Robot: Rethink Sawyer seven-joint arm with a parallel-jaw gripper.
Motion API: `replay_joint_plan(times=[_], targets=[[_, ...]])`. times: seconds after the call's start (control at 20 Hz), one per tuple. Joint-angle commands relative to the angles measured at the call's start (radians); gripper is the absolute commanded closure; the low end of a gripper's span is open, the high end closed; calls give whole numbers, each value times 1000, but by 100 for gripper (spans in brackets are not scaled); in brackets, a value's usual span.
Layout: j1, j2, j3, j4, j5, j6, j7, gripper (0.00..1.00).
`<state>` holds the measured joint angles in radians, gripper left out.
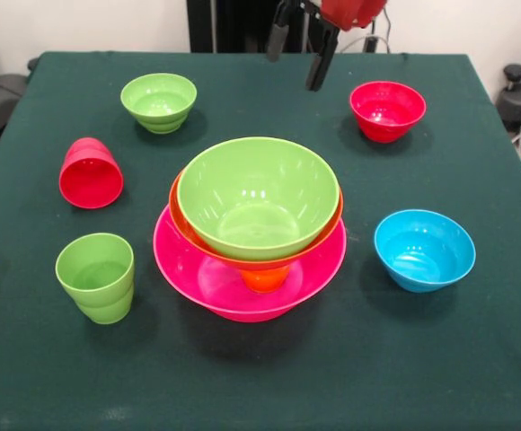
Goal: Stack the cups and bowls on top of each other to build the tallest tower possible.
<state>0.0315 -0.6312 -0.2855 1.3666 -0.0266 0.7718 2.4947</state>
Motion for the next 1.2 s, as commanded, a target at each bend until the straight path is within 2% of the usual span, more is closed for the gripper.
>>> replay_joint_plan(times=[0.05,0.8,1.2], targets=[[-65,-22,158,73,-47,40,-199,0],[-182,29,251,-45,-133,22,-306,0],[-223,54,309,-112,-170,70,-339,0]])
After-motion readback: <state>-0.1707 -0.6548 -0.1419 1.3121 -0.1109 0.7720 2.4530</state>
